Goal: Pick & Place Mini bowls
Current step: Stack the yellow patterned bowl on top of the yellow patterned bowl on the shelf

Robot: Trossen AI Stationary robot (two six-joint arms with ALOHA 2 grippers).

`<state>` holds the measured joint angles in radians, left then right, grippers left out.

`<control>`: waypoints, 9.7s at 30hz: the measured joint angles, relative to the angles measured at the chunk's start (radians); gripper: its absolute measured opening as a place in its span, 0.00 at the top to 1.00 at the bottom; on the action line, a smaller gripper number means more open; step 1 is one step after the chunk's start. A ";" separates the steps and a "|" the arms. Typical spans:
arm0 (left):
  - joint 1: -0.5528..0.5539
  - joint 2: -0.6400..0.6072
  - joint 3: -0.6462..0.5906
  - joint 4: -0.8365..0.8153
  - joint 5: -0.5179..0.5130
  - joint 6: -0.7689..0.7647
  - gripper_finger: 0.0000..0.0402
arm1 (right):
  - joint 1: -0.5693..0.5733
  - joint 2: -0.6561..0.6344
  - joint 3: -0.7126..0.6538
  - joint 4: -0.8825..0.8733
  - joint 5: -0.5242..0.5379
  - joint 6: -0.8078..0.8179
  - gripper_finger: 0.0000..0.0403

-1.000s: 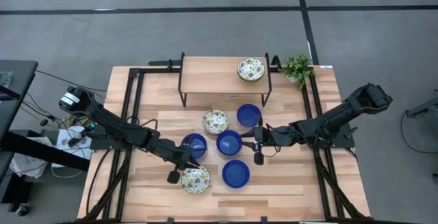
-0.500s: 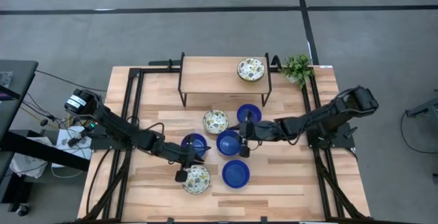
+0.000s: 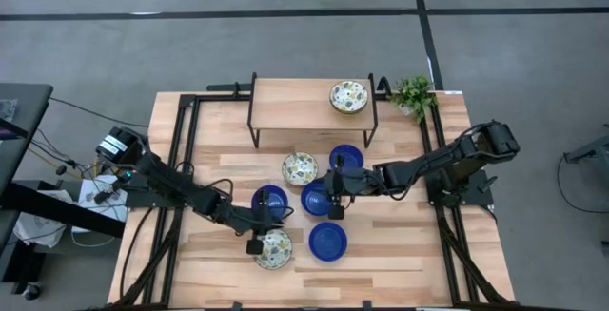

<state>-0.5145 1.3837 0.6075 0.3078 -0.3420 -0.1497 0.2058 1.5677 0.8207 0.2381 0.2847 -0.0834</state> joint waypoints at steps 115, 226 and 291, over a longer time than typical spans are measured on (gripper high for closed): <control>0.409 -0.039 0.001 0.034 0.288 0.456 0.77 | 0.285 -0.109 -0.001 -0.209 0.113 0.398 0.77; 0.163 -0.101 0.147 -0.248 0.565 0.693 0.97 | 0.233 -0.109 -0.001 -0.064 0.238 0.087 0.77; 0.011 0.019 0.148 -0.142 -0.077 0.822 0.96 | -0.010 0.282 0.730 -0.960 0.004 0.373 0.77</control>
<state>-0.5034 1.4029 0.7551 0.1654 -0.4187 0.6727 0.1961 1.8499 1.5506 -0.7219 0.2890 0.2893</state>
